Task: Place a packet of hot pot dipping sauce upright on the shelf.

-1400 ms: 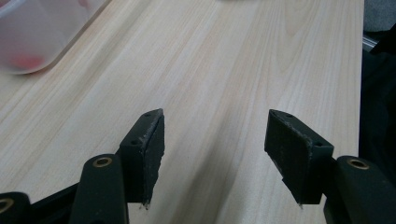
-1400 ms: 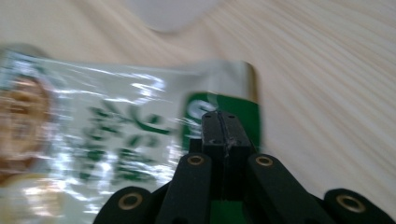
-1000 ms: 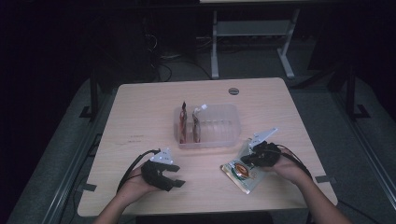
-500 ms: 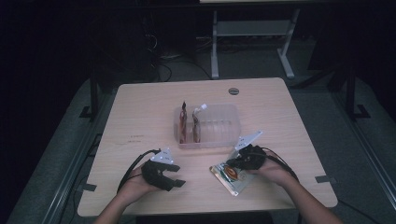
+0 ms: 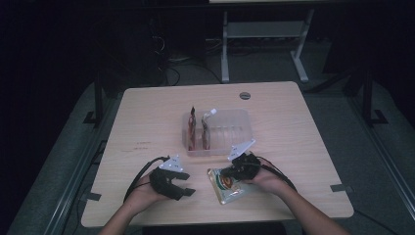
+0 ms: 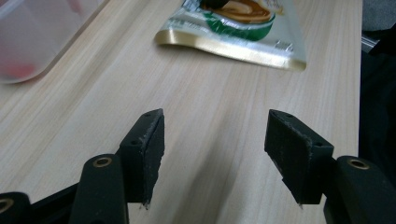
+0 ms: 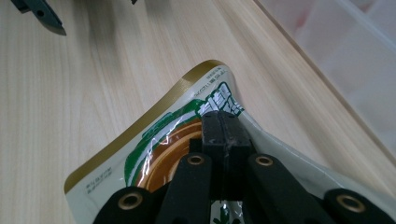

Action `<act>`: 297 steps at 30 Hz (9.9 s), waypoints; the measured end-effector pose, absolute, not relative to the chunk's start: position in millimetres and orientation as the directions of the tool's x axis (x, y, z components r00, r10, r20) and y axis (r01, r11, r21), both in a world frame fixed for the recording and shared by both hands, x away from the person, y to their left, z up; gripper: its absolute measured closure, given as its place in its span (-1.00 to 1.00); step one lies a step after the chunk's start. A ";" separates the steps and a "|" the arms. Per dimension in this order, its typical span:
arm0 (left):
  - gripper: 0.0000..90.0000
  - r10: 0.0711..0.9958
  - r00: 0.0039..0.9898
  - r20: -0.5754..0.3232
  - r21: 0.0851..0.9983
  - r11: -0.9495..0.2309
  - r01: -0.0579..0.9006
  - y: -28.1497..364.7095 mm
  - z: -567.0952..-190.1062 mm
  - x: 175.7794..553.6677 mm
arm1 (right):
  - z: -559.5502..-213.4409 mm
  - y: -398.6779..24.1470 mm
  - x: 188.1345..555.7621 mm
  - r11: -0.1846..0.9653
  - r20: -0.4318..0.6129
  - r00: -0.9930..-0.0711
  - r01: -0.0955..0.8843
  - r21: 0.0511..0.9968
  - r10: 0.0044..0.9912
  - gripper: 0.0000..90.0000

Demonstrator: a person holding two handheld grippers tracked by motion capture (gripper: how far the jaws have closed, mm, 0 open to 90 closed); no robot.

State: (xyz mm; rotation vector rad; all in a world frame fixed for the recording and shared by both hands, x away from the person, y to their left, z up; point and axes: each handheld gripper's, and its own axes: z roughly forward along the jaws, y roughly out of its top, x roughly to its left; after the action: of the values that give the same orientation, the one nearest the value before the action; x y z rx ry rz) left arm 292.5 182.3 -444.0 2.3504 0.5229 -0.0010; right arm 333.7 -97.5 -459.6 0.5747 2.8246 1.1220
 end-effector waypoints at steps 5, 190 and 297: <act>-0.17 0.367 0.920 -0.140 0.664 -0.655 0.362 181.9 -442.3 292.4 | -455.4 -99.7 332.0 0.653 0.098 -0.924 0.334 0.679 0.370 0.97; 1.00 0.370 0.928 -0.040 0.835 -0.497 0.234 126.2 -386.1 323.4 | -395.8 -148.5 324.4 0.370 0.368 -0.917 0.400 0.839 0.155 1.00; -0.30 0.436 0.873 -0.219 0.731 -0.520 0.443 214.7 -425.9 291.2 | -333.0 -192.5 409.7 0.337 0.180 -0.903 0.322 0.885 0.390 1.00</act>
State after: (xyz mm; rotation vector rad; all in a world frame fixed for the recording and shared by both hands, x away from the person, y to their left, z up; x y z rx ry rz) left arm 291.2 214.7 -425.9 2.1845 0.6314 -0.0103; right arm 409.7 -192.5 -333.0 0.6713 2.5155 1.6408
